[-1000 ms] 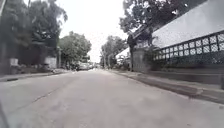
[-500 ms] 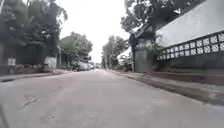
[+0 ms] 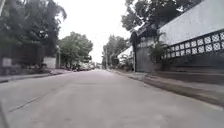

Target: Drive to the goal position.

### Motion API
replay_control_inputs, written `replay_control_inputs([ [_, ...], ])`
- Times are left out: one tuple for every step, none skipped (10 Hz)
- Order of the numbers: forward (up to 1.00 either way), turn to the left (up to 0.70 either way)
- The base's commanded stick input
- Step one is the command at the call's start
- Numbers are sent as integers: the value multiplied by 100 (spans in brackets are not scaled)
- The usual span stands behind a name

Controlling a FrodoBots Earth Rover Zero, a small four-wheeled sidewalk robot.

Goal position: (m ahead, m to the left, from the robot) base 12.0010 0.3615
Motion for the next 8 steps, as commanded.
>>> replay_control_inputs([
  [70, 0],
  [70, 0],
  [70, 0],
  [70, 0],
  [70, 0],
  [70, 0],
  [70, 0],
  [70, 0],
])
